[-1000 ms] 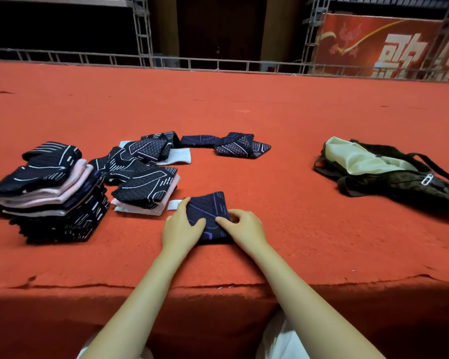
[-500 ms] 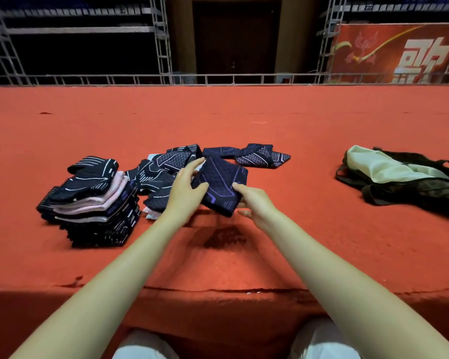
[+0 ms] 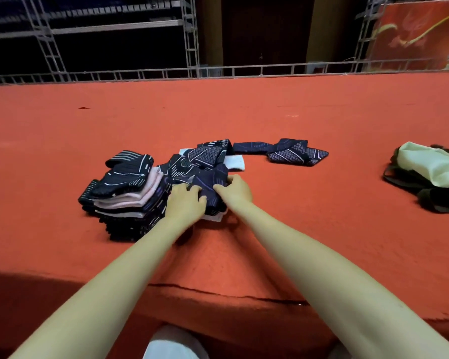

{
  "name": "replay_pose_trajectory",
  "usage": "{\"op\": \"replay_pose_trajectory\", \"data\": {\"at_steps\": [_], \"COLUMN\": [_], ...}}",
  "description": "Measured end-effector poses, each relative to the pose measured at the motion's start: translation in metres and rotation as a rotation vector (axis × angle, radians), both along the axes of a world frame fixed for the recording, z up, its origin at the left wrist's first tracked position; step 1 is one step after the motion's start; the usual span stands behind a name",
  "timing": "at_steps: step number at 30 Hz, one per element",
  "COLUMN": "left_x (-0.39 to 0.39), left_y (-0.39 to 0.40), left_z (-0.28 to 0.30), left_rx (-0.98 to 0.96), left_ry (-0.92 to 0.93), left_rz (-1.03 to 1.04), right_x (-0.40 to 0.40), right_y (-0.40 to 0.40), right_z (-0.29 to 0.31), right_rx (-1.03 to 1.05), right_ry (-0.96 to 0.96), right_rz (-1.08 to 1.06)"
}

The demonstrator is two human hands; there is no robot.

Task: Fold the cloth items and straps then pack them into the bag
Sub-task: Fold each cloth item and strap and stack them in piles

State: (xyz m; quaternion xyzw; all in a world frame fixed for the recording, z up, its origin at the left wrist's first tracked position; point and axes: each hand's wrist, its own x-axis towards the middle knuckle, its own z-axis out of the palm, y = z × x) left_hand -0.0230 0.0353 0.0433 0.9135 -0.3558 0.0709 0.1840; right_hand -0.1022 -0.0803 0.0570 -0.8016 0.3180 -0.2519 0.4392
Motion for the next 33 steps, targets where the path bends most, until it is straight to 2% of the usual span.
{"op": "replay_pose_trajectory", "data": {"at_steps": [3,8,11,13,19,27,30,33], "left_x": [-0.006,-0.033,-0.041,-0.024,0.015,0.015,0.011,0.004], "left_y": [-0.002,-0.048,-0.076,-0.086,-0.103,-0.1,-0.098,-0.092], "left_z": [0.011,0.038,0.046,0.048,0.019,0.005,0.006,0.01], "left_rx": [-0.134,-0.336,-0.278,-0.222,-0.12,-0.284,-0.346,-0.457], "left_ry": [-0.091,0.044,-0.005,-0.058,0.174,0.08,0.049,-0.036], "left_rz": [-0.04,-0.216,-0.261,-0.207,0.009,0.024,0.0,-0.063], "right_x": [-0.01,-0.033,-0.054,-0.064,-0.051,-0.023,-0.029,-0.045], "right_y": [-0.018,-0.096,-0.151,-0.186,-0.266,-0.312,-0.308,-0.286], "right_z": [-0.005,-0.009,-0.015,-0.018,-0.029,-0.05,-0.051,-0.045], "right_rx": [-0.094,0.019,0.022,-0.037,-0.217,-0.286,-0.358,-0.471], "right_ry": [-0.073,-0.053,-0.019,0.048,0.272,0.483,0.439,0.255], "right_rz": [-0.066,-0.271,-0.385,-0.416,-0.494,-0.413,-0.38,-0.313]}}
